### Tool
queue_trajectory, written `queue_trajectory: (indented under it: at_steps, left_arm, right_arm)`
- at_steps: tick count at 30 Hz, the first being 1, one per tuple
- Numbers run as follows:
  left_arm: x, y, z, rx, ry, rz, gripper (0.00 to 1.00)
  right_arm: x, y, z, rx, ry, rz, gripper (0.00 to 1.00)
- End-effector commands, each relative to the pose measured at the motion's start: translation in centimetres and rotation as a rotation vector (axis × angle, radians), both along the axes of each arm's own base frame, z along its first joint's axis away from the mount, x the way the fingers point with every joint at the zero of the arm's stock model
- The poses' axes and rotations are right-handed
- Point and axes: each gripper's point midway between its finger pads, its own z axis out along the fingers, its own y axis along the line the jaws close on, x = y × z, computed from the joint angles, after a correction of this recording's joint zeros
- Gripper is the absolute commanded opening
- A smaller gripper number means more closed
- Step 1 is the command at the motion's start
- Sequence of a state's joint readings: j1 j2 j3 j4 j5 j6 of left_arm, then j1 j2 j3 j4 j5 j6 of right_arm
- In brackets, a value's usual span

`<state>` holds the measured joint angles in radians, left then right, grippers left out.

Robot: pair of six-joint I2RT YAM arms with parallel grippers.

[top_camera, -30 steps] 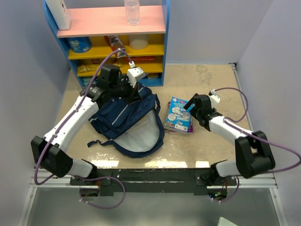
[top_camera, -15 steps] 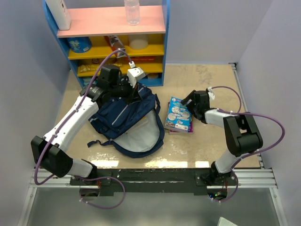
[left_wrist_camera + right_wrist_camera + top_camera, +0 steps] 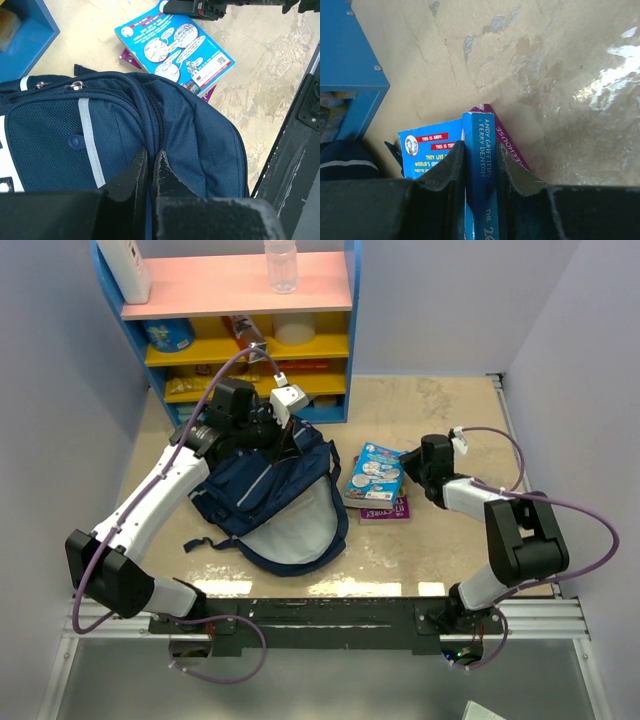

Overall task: Pack the student bag
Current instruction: Pick up the book from the center of the board.

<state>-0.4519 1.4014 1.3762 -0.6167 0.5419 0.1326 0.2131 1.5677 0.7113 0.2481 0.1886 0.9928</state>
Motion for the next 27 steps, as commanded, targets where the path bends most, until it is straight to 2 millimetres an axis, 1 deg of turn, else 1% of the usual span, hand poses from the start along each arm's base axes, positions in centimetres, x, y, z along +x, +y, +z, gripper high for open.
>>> queue_trajectory:
  at_steps: [1, 2, 3, 5, 7, 9, 10, 12, 13, 14, 15, 16, 17, 18, 19, 21, 22, 24, 25, 27]
  left_arm:
    - [0.6, -0.5, 4.8, -0.09, -0.175, -0.029, 0.0]
    - [0.5, -0.6, 4.8, -0.09, -0.175, -0.03, 0.0]
    - [0.5, -0.5, 4.8, -0.09, -0.179, -0.03, 0.0]
    - [0.5, -0.5, 4.8, -0.091, -0.176, -0.03, 0.0]
    - [0.5, -0.5, 4.8, -0.091, -0.175, -0.034, 0.0]
    - [0.5, -0.6, 4.8, -0.094, -0.175, -0.032, 0.0]
    - [0.5, -0.6, 4.8, -0.094, -0.173, -0.032, 0.0]
    - [0.5, -0.6, 4.8, -0.094, -0.173, -0.032, 0.0]
    - [0.5, -0.5, 4.8, -0.092, -0.176, -0.03, 0.0]
    - [0.5, -0.5, 4.7, -0.088, -0.178, -0.029, 0.0]
    - [0.5, -0.5, 4.6, -0.088, -0.176, -0.03, 0.0]
    - [0.5, -0.5, 4.5, -0.084, -0.175, -0.03, 0.0]
    - [0.5, -0.4, 4.4, -0.083, -0.174, -0.027, 0.0]
    - [0.5, -0.4, 4.4, -0.082, -0.172, -0.027, 0.0]
    - [0.6, -0.4, 4.4, -0.084, -0.174, -0.026, 0.0]
    - [0.6, -0.5, 4.5, -0.088, -0.175, -0.026, 0.0]
    - [0.6, -0.5, 4.6, -0.09, -0.175, -0.027, 0.0]
    - [0.5, -0.5, 4.6, -0.091, -0.176, -0.027, 0.0]
    - [0.6, -0.5, 4.6, -0.091, -0.176, -0.025, 0.0]
    - [0.6, -0.5, 4.6, -0.09, -0.176, -0.024, 0.0]
  right_arm:
    - [-1.7, -3.4, 0.1, -0.102, 0.042, -0.096, 0.06]
    - [-2.1, -3.7, 0.2, -0.116, 0.052, -0.102, 0.06]
    - [-2.2, -4.0, 1.3, -0.125, 0.031, -0.112, 0.07]
    - [-2.9, -5.0, 1.9, -0.16, 0.032, -0.139, 0.07]
    - [-3.6, -5.5, 3.1, -0.174, 0.005, -0.148, 0.07]
    - [-4.2, -5.9, 3.6, -0.181, 0.0, -0.149, 0.06]
    - [-4.6, -5.9, 4.4, -0.179, -0.022, -0.145, 0.01]
    - [-5.0, -5.3, 5.1, -0.156, -0.044, -0.112, 0.0]
    - [-5.4, -5.1, 6.0, -0.147, -0.071, -0.094, 0.0]
    - [-5.5, -4.8, 6.6, -0.134, -0.095, -0.075, 0.0]
    - [-5.7, -3.8, 7.1, -0.105, -0.115, -0.023, 0.0]
    - [-5.8, -3.3, 7.9, -0.091, -0.146, 0.005, 0.0]
    - [-5.7, -2.5, 10.3, -0.056, -0.232, 0.039, 0.0]
    - [-5.9, -1.0, 11.5, -0.012, -0.273, 0.113, 0.0]
    - [-6.1, -0.3, 12.9, 0.012, -0.315, 0.149, 0.0]
    - [-6.4, 1.2, 16.4, 0.059, -0.394, 0.229, 0.0]
    - [-6.6, 1.6, 17.0, 0.06, -0.398, 0.257, 0.0]
    - [-7.1, 2.8, 19.6, 0.091, -0.458, 0.324, 0.0]
    - [-7.6, 3.8, 20.3, 0.121, -0.47, 0.379, 0.0]
    - [-8.3, 4.9, 21.9, 0.167, -0.508, 0.443, 0.0]
